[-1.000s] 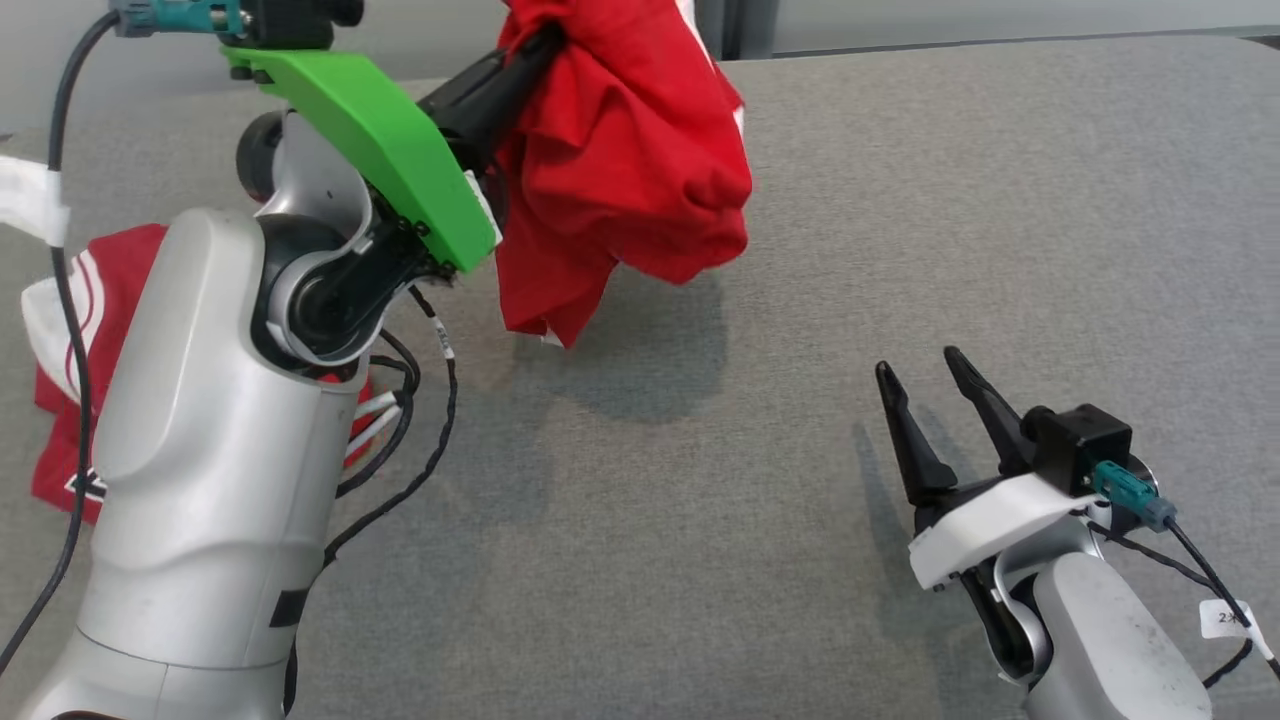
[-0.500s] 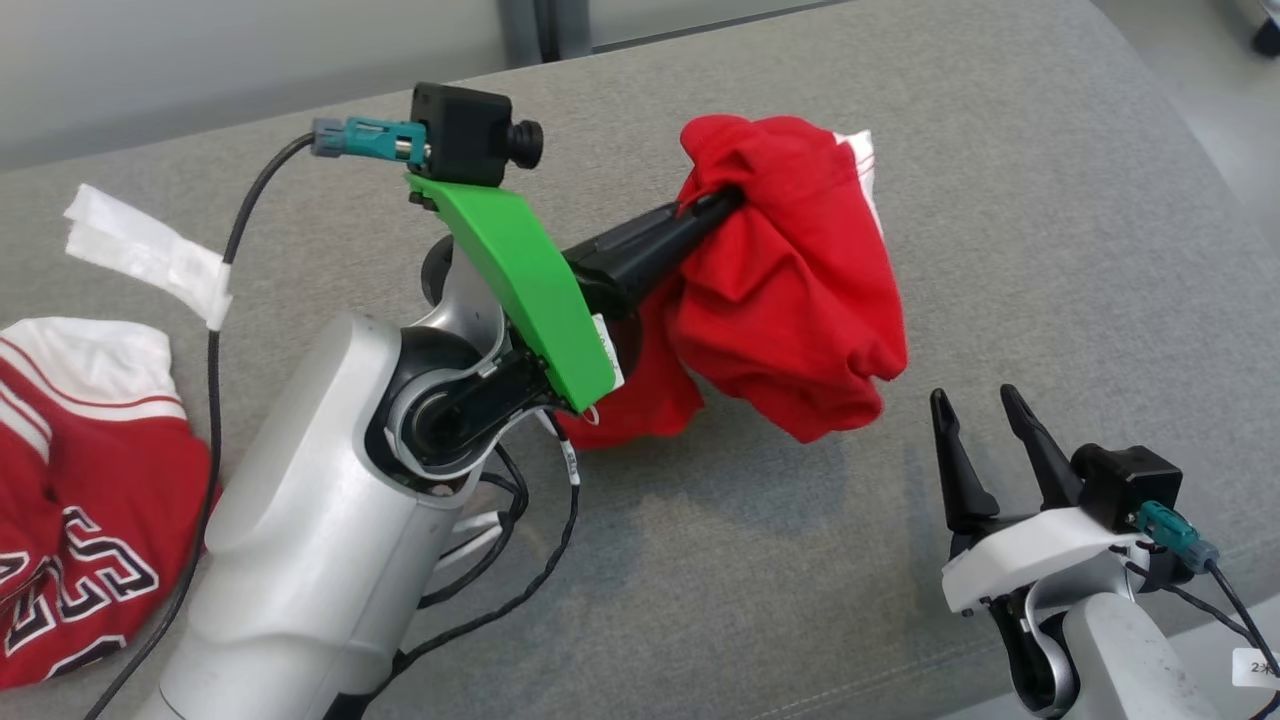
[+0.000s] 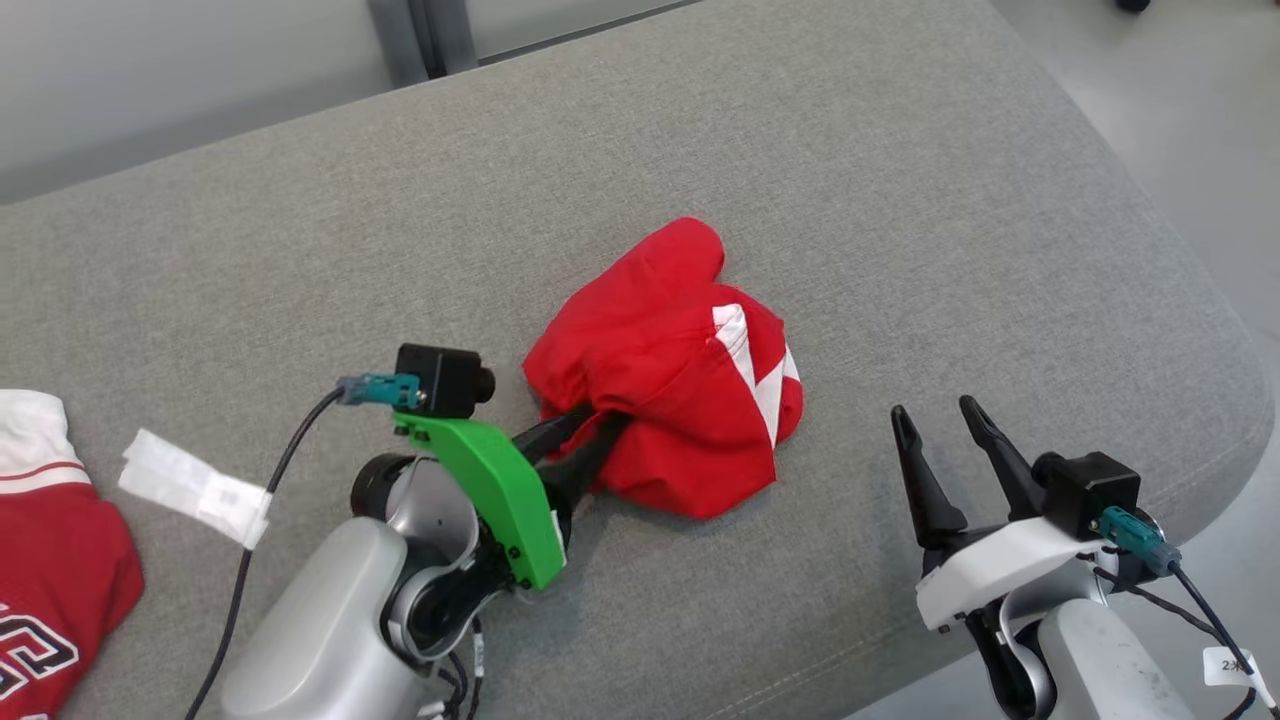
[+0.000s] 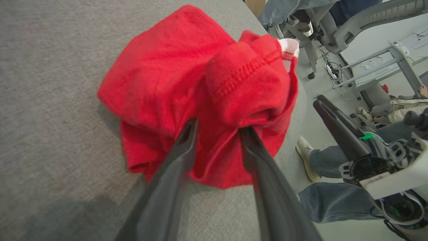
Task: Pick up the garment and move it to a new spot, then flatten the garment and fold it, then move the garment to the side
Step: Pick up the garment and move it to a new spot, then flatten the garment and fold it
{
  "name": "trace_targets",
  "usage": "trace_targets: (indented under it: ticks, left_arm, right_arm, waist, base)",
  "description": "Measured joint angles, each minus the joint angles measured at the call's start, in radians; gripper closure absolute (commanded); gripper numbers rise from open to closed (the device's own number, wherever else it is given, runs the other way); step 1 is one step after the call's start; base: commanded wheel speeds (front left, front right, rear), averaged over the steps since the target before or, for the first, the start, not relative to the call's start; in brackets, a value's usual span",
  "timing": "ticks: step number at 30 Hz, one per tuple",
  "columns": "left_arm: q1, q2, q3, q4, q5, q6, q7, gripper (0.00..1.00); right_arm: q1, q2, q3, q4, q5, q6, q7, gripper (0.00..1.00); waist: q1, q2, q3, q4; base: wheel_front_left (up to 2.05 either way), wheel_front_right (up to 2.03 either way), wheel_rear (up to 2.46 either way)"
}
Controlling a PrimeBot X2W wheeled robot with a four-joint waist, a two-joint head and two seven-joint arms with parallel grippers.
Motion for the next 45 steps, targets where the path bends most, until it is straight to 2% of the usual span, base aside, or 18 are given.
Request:
trace_targets:
  ticks: [2,5,9,13,22,28,35,36,37,39,40,45]
  left_arm:
    - [0.02,0.021,0.0,0.017,0.017,0.0,-0.021,0.0]
    - [0.05,0.044,-0.012,0.018,0.102,0.0,-0.091,0.0]
    - [0.08,0.035,0.004,-0.01,0.125,0.022,-0.173,0.0]
    - [0.141,0.019,-0.003,-0.022,0.151,0.036,-0.235,0.0]
    - [0.194,-0.002,0.007,-0.029,0.15,0.053,-0.321,0.0]
    - [0.201,-0.001,0.035,-0.052,0.153,0.069,-0.38,0.0]
    - [0.233,0.017,0.062,-0.068,0.174,0.09,-0.427,0.0]
    - [0.238,0.02,0.062,-0.07,0.174,0.091,-0.428,0.0]
    - [0.243,0.022,0.062,-0.072,0.174,0.092,-0.428,0.0]
    - [0.246,0.024,0.062,-0.076,0.174,0.093,-0.436,0.0]
    - [0.246,0.024,0.062,-0.079,0.174,0.093,-0.436,0.0]
    - [0.249,0.025,0.066,-0.083,0.174,0.096,-0.456,0.0]
  right_arm:
    - [-0.002,0.0,0.003,-0.004,-0.015,0.008,0.0,0.0]
    - [-0.022,0.0,0.021,-0.031,-0.031,0.016,0.0,0.0]
    - [-0.079,-0.008,0.063,-0.077,-0.055,0.026,0.0,0.0]
    - [-0.109,-0.045,0.104,-0.104,-0.086,0.029,-0.003,0.0]
    - [-0.095,-0.116,0.149,-0.049,-0.083,0.035,-0.003,0.0]
    - [-0.065,-0.117,0.161,-0.019,-0.045,0.035,-0.003,0.0]
    - [-0.058,-0.121,0.257,0.014,0.02,0.036,-0.003,0.0]
    - [-0.058,-0.125,0.265,0.02,0.029,0.036,-0.003,0.05]
    - [-0.058,-0.131,0.275,0.025,0.037,0.036,-0.003,0.55]
    - [-0.058,-0.141,0.293,0.032,0.052,0.036,-0.003,0.96]
    - [-0.058,-0.146,0.3,0.033,0.061,0.036,-0.003,1.0]
    - [-0.064,-0.172,0.334,0.03,0.091,0.036,-0.003,1.0]
  waist:
    - [0.0,0.0,-0.001,0.01]
    - [0.0,0.0,-0.006,0.041]
    - [0.0,0.0,-0.015,0.075]
    - [0.0,0.0,-0.027,0.114]
    - [0.0,0.0,-0.055,0.22]
    - [0.0,0.0,-0.068,0.278]
    - [0.0,0.0,-0.087,0.323]
    - [0.0,0.0,-0.088,0.325]
    - [0.0,0.0,-0.09,0.327]
    - [0.0,0.0,-0.091,0.328]
    - [0.0,0.0,-0.091,0.328]
    - [0.0,0.0,-0.097,0.326]
  base:
    - [0.0,0.0,0.0]
    - [0.0,0.0,0.0]
    - [0.0,0.0,0.0]
    - [0.0,0.0,0.0]
    - [0.0,0.0,0.0]
    - [0.0,0.0,0.0]
    - [0.0,0.0,0.0]
    - [0.0,0.0,0.0]
    - [0.0,0.0,0.0]
    - [0.0,0.0,0.0]
    - [0.0,0.0,0.0]
    - [0.0,0.0,0.0]
